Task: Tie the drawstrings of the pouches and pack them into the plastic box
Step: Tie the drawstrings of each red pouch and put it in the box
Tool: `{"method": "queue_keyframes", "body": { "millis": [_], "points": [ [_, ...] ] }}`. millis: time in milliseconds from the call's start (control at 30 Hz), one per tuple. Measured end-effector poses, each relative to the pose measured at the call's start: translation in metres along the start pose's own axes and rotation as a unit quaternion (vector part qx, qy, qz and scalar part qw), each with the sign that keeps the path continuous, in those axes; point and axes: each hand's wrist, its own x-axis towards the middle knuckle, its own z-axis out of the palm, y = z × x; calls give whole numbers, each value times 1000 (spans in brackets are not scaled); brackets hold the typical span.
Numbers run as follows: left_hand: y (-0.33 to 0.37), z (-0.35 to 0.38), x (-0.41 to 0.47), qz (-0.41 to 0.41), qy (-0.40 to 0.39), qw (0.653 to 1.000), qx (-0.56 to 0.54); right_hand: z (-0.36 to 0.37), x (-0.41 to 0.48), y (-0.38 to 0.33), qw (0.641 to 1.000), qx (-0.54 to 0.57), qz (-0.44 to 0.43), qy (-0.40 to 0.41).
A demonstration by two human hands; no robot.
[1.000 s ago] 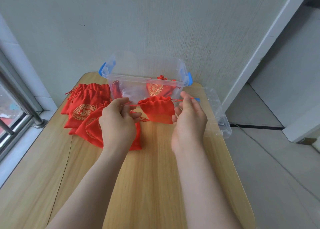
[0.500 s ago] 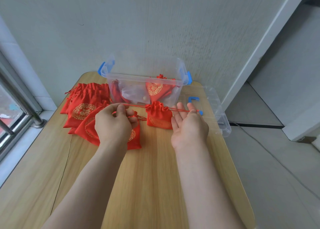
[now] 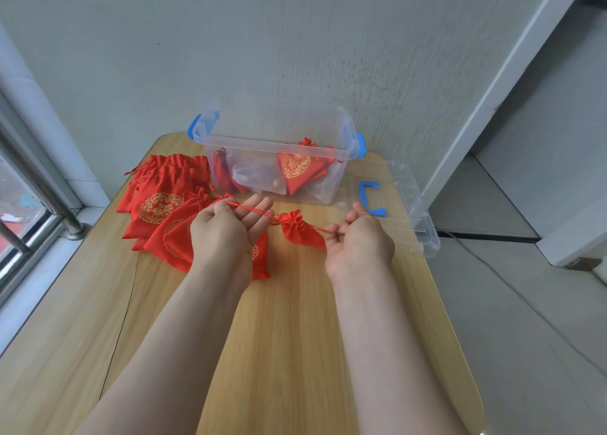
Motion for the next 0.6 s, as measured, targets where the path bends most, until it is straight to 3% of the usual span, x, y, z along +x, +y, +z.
{"method": "queue_keyframes", "body": {
  "millis": [167, 267, 400, 600],
  "points": [
    [8, 2, -1, -60, -92, 994, -13, 0, 10, 4, 983, -160, 3, -91],
    [7, 0, -2, -77, -145, 983, 85, -2, 7, 8, 950, -280, 5, -136],
    [-1, -7, -2, -50, -188, 946, 259, -3, 4, 12, 918, -357, -11, -172],
    [-4, -13, -1, 8, -232, 908, 349, -6, -9, 5, 856, -466, -52, -219]
  ]
}}
